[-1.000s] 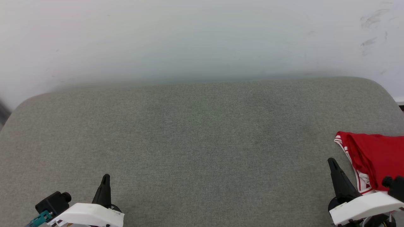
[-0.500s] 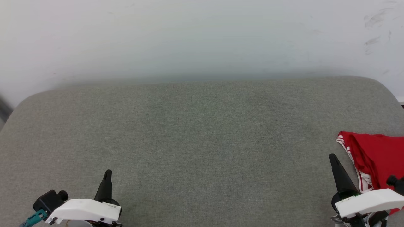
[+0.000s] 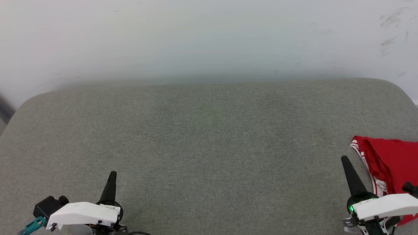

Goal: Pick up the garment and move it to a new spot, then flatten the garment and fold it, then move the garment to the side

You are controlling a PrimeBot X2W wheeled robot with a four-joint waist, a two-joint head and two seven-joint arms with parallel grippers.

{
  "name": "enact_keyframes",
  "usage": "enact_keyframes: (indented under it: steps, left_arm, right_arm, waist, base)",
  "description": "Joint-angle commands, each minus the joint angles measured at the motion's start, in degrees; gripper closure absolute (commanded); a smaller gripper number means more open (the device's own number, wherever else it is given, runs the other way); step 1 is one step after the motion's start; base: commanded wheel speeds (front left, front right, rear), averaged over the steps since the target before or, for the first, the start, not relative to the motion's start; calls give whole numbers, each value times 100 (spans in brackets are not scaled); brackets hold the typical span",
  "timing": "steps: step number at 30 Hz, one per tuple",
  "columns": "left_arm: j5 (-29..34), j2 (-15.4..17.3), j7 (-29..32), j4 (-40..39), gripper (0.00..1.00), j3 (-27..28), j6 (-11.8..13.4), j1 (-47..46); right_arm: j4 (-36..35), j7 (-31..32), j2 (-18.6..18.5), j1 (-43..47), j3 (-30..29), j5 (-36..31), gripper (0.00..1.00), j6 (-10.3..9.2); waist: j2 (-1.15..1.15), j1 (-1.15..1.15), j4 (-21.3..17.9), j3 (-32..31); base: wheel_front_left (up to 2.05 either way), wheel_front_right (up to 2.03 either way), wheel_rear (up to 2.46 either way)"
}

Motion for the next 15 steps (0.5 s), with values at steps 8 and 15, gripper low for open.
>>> enact_keyframes:
  steps: [8, 15]
  left_arm:
    - [-472, -85, 160, -2, 100, 166, -145, -200]
    - [-739, -148, 246, 21, 100, 239, -210, -243]
  right_arm:
    - [88, 30, 9, -201, -36, 625, 100, -1]
    - [164, 47, 10, -253, -50, 973, 100, -1]
  waist:
    - [0, 0, 26, 23]
    - [0, 0, 44, 39]
  base:
    - [0, 0, 0]
    - [0, 0, 0]
